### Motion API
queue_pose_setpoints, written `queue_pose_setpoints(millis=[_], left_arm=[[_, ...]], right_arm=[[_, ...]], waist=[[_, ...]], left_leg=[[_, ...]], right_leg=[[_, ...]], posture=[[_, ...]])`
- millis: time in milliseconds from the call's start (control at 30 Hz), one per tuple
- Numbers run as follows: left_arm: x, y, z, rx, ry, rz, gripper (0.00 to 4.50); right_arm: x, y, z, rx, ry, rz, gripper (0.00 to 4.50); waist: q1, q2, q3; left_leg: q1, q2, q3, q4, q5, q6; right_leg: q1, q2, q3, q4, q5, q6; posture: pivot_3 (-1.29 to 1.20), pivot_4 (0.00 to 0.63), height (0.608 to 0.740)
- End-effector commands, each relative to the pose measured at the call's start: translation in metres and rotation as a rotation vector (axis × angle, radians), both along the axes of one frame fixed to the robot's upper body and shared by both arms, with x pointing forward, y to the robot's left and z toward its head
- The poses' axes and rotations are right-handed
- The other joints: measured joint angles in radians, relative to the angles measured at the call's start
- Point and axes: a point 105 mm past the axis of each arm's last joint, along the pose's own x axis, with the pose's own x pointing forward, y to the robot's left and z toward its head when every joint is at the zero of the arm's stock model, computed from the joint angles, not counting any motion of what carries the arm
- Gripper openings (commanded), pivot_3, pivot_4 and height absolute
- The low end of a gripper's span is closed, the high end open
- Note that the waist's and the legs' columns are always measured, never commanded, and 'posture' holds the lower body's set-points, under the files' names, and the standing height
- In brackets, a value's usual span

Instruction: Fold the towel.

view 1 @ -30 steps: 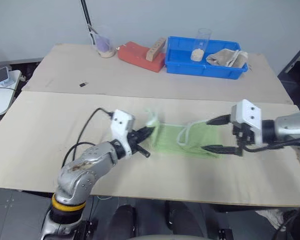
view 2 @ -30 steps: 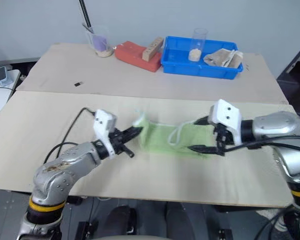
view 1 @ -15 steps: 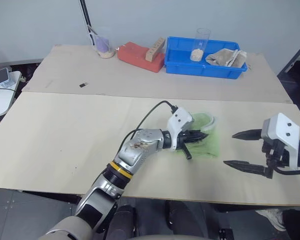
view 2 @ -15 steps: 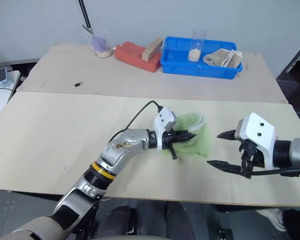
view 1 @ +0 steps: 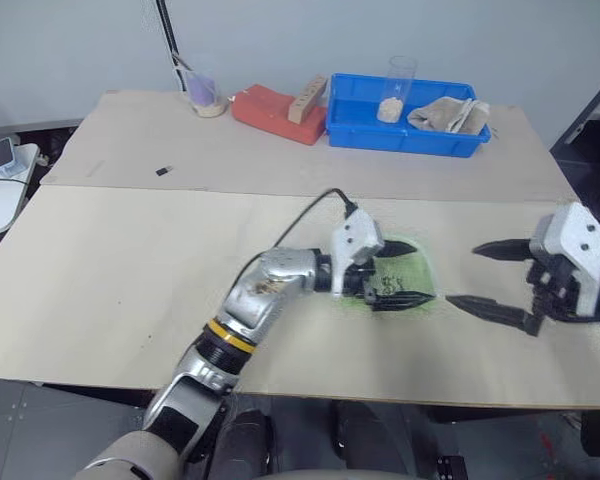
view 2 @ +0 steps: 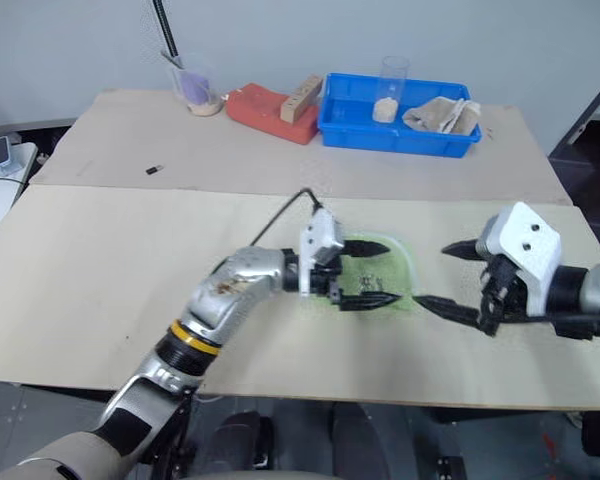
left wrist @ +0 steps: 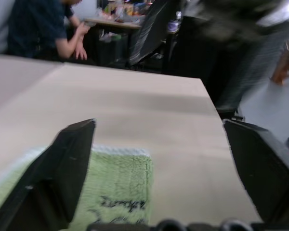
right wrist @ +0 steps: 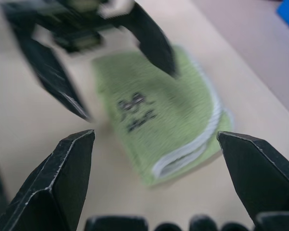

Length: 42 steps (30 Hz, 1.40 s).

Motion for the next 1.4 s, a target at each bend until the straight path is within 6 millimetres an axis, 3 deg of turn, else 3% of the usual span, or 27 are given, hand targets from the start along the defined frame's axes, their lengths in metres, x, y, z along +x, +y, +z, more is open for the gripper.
queue_pose_setpoints(millis=[33,233,367,500,667,767,933,1133,1267,1400], left_arm=[[-0.004,0.035,0.027,-0.007,-0.134,-0.008,4.42],[-0.017,0.106,0.032,0.154,-0.148,-0.011,4.42],[-0.025,0.136,0.035,0.213,-0.111,0.038,4.42],[-0.029,0.15,0.035,0.238,-0.114,0.1,4.42],[-0.033,0.151,0.039,0.202,-0.125,0.131,4.42],[-0.042,0.155,0.049,0.123,-0.135,0.131,4.5],[-0.045,0.161,0.053,0.1,-0.118,0.155,4.5],[-0.047,0.166,0.058,0.096,-0.122,0.201,4.5],[-0.043,0.166,0.064,0.082,-0.139,0.227,4.5],[-0.039,0.165,0.064,0.089,-0.142,0.233,4.5]], right_arm=[[0.02,0.002,-0.008,0.075,-0.002,-0.071,4.5],[0.065,0.001,-0.046,0.148,-0.003,-0.22,4.5],[0.087,-0.01,-0.065,0.152,-0.005,-0.322,4.5],[0.096,-0.016,-0.076,0.207,0.054,-0.364,4.5],[0.095,-0.014,-0.091,0.302,0.205,-0.383,4.5],[0.091,0.0,-0.097,0.393,0.312,-0.322,3.71],[0.095,0.003,-0.089,0.34,0.255,-0.29,2.0],[0.117,0.004,-0.051,0.354,0.05,-0.284,0.02],[0.145,-0.022,-0.032,0.395,-0.032,-0.418,0.02],[0.159,-0.039,-0.046,0.393,0.037,-0.533,0.02]], waist=[[-0.003,0.0,0.0],[-0.004,0.001,0.0],[0.003,0.001,0.0],[0.01,0.001,0.0],[0.009,0.001,0.0],[0.003,0.001,0.0],[-0.001,0.001,0.0],[-0.01,0.001,0.0],[-0.017,0.001,0.0],[-0.016,0.001,0.0]], left_leg=[[0.0,0.0,0.0,0.0,0.0,0.0],[-0.001,0.0,-0.001,-0.001,0.001,0.002],[-0.003,0.0,0.0,-0.001,0.001,0.002],[-0.004,0.0,0.0,-0.001,0.001,0.002],[-0.003,0.0,-0.001,-0.001,0.001,0.002],[-0.002,0.0,-0.001,-0.001,0.001,0.002],[-0.002,0.001,-0.001,-0.001,0.001,0.002],[-0.001,0.001,-0.001,-0.001,0.001,0.001],[-0.001,0.001,-0.001,-0.001,0.001,0.001],[-0.002,0.0,-0.001,-0.001,0.001,0.001]], right_leg=[[0.0,0.0,0.0,0.0,0.0,0.0],[-0.002,-0.001,-0.001,0.001,0.0,0.0],[-0.003,-0.002,-0.002,-0.001,0.0,0.0],[-0.003,-0.002,-0.002,-0.002,0.0,0.0],[-0.003,-0.002,-0.002,-0.001,0.0,0.0],[-0.003,-0.001,-0.002,0.0,0.0,0.0],[-0.003,0.0,-0.002,0.001,0.0,0.0],[-0.003,-0.001,-0.002,0.002,0.0,0.0],[-0.003,-0.001,-0.002,0.002,0.0,0.0],[-0.003,-0.001,-0.002,0.001,0.004,-0.007]], posture=[[0.0,0.15,0.714],[0.0,0.15,0.714],[0.0,0.15,0.714],[0.0,0.15,0.714],[0.0,0.15,0.714],[0.0,0.15,0.714],[0.0,0.15,0.714],[0.0,0.15,0.714],[0.0,0.15,0.714],[0.0,0.15,0.714]])
